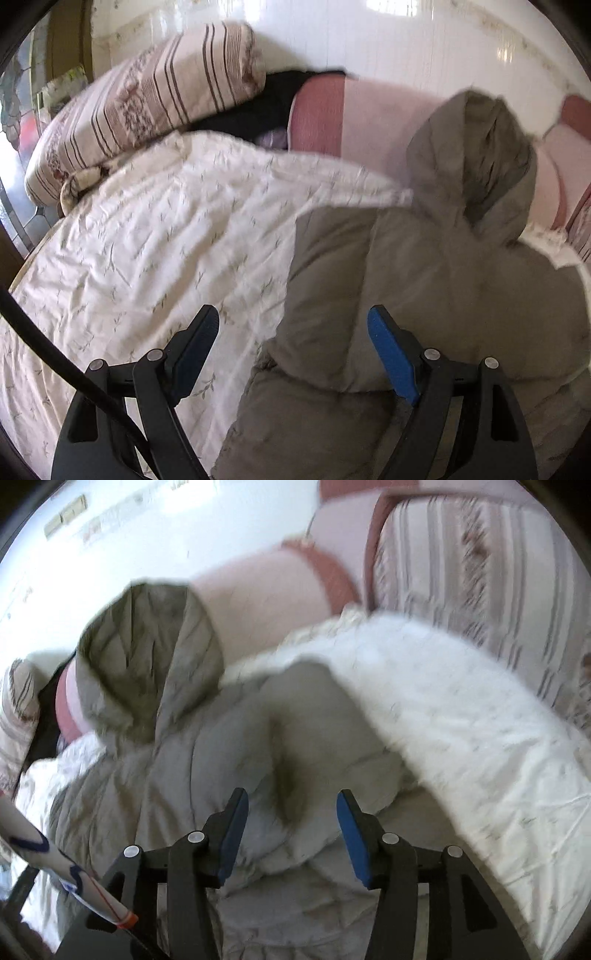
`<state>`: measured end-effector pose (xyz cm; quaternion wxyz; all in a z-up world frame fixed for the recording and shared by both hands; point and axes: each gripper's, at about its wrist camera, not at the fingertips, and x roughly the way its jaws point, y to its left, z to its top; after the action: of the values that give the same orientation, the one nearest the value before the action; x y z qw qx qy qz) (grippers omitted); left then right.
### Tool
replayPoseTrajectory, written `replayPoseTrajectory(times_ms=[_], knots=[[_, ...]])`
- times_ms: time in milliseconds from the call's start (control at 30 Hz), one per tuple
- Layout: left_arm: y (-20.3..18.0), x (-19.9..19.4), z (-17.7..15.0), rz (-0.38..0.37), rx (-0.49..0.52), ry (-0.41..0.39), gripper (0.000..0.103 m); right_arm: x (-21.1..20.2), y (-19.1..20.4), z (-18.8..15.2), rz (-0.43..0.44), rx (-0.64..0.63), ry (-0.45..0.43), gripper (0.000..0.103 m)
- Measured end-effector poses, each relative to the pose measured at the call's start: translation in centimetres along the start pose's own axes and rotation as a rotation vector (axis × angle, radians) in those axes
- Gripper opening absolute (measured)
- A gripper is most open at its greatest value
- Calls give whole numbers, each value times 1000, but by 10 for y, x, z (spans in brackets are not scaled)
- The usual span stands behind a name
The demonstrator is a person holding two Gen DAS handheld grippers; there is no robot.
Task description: Fold large clothes
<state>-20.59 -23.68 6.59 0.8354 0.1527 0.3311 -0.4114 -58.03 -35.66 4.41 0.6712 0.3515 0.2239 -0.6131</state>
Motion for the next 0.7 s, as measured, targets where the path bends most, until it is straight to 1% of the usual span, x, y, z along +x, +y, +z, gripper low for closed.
replayPoseTrajectory(times_ms=[33, 67, 100, 133, 167, 200, 267, 333, 367, 433, 533, 700], knots=[[-2, -4, 0, -8, -4, -15, 82, -4, 1, 0, 24, -6, -36, 54], [-7, -6, -1, -23, 3, -23, 82, -5, 3, 1, 44, -21, -41, 52], [-14, -7, -3, -43, 22, -25, 82, -2, 9, 1, 72, -53, -34, 47], [-20, -6, -6, -48, 44, -23, 82, 1, 16, -2, 104, -83, -21, 34], [-27, -4, -8, -43, 72, -18, 82, 6, 23, -5, 132, -114, -8, 29], [-32, -2, -11, -38, 91, -15, 82, 11, 28, -8, 138, -136, 6, 28], [-43, 4, -18, -30, 137, -6, 82, 23, 33, -13, 119, -165, 36, 28], [-50, 12, -25, 1, 173, 9, 82, 38, 33, -16, 79, -187, 77, 28], [-52, 16, -27, 2, 181, 26, 82, 44, 33, -17, 65, -202, 101, 28], [-51, 23, -29, -5, 177, 51, 82, 49, 33, -21, 52, -212, 110, 28], [-49, 25, -30, -1, 171, 67, 85, 53, 37, -25, 27, -254, 107, 28], [-48, 27, -32, 17, 169, 65, 91, 57, 36, -28, 26, -261, 114, 28]])
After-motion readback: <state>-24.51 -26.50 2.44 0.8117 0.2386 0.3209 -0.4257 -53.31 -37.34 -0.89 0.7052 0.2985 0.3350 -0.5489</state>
